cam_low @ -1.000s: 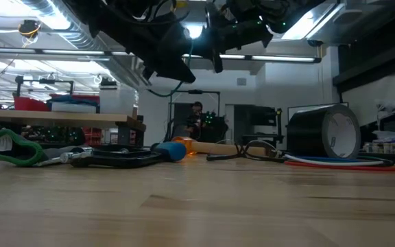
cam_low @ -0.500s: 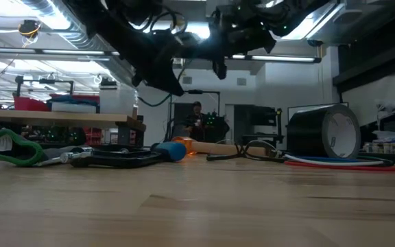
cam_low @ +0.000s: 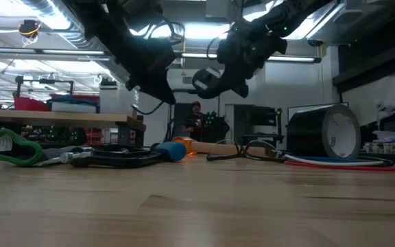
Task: Coil cords
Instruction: Coil the green wire onto the spool
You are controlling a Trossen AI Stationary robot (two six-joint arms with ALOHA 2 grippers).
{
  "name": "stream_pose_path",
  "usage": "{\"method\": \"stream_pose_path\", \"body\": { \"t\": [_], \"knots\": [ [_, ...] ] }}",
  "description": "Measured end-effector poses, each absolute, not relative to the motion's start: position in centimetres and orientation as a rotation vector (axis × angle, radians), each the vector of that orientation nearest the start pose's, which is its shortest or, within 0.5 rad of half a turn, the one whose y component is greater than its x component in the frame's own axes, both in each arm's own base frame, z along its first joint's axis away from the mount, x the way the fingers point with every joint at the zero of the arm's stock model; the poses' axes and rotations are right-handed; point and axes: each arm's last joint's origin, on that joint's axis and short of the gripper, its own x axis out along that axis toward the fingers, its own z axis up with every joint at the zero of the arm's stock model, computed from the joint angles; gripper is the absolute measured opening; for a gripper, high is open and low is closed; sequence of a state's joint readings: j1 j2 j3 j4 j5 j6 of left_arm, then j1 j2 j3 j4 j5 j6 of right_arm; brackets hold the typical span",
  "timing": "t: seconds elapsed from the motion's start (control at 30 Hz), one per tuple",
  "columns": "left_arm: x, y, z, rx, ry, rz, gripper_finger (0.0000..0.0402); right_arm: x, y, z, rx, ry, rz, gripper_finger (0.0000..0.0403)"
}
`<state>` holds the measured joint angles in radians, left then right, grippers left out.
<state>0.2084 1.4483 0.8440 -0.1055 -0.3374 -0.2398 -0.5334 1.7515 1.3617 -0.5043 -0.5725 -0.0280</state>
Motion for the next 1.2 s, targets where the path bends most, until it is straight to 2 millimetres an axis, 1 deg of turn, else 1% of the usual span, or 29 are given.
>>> {"method": "stream_pose_path", "body": {
  "t": [0.13, 0.3, 0.4, 0.57, 0.77, 0.93, 1.03, 1.2],
  "knots": [
    [28.7, 7.7, 21.5, -0.187, 0.627, 0.627, 0.0000, 33.5, -16.9, 25.2, 0.330, 0.806, -0.018, 0.0007],
    [28.8, 8.5, 21.9, -0.226, 0.568, 0.627, 0.0000, 34.4, -15.0, 25.0, 0.114, 0.860, -0.052, 0.0007],
    [28.8, 8.9, 22.1, -0.283, 0.536, 0.621, 0.0000, 35.0, -14.0, 25.0, 0.008, 0.891, -0.128, 0.0007],
    [28.8, 9.4, 22.2, -0.411, 0.478, 0.634, 0.0000, 35.7, -12.9, 25.3, -0.098, 0.892, -0.255, 0.0007],
    [29.2, 9.4, 22.7, -0.518, 0.389, 0.604, 0.0001, 36.4, -12.0, 25.5, -0.157, 0.868, -0.342, 0.0007],
    [29.5, 9.4, 23.2, -0.514, 0.335, 0.577, 0.0009, 36.3, -12.1, 25.5, -0.117, 0.859, -0.376, 0.0007],
    [29.6, 9.4, 23.3, -0.514, 0.334, 0.548, 0.0011, 36.3, -12.1, 25.5, -0.115, 0.857, -0.378, 0.0007],
    [29.7, 8.9, 23.3, -0.538, 0.364, 0.443, 0.0009, 36.3, -12.2, 25.5, -0.120, 0.860, -0.392, 0.0007]
  ]
}}
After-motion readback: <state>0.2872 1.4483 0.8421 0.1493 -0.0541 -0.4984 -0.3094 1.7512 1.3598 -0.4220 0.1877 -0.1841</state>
